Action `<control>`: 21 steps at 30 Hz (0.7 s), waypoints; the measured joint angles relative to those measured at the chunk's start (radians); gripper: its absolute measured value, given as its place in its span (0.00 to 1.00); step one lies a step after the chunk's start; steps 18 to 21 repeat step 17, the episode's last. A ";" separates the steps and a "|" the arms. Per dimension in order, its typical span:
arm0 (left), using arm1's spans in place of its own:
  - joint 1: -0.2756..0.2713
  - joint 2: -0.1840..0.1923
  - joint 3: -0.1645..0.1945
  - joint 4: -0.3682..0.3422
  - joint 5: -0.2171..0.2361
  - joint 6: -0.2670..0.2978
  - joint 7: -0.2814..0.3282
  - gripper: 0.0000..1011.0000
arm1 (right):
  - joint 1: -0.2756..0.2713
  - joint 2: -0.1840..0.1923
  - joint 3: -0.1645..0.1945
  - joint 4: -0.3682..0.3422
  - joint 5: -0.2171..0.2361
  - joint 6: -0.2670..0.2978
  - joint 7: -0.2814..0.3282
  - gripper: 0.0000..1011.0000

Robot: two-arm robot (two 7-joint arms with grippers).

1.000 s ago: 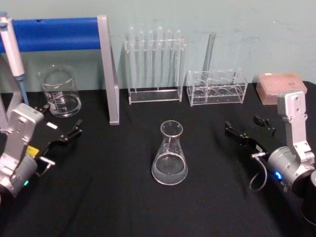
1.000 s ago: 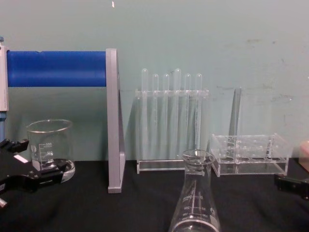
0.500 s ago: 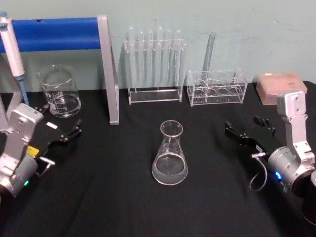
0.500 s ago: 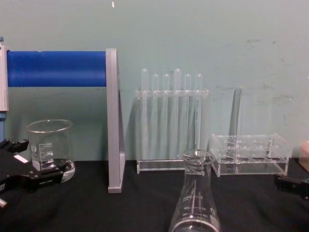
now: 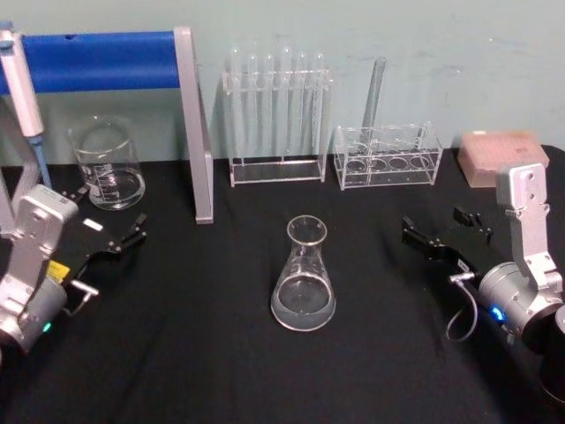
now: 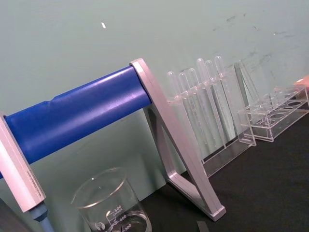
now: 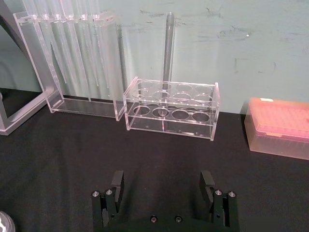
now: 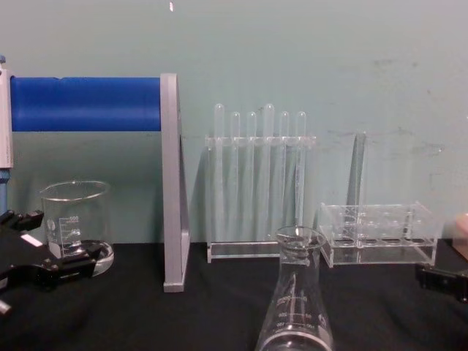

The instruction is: Grasp the erlenmeyer flask with one hand, shake it three times, then place it back.

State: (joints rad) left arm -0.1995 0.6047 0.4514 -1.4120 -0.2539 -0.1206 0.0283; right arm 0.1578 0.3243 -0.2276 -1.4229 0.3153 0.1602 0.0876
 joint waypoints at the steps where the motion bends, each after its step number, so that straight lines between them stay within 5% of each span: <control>1: 0.000 0.000 0.000 0.000 0.000 0.000 0.000 0.99 | 0.000 0.000 0.000 0.000 0.000 0.000 0.000 0.99; 21: 0.000 0.000 0.000 0.000 0.000 0.000 0.000 0.99 | 0.000 0.000 0.000 0.000 0.000 0.000 0.000 0.99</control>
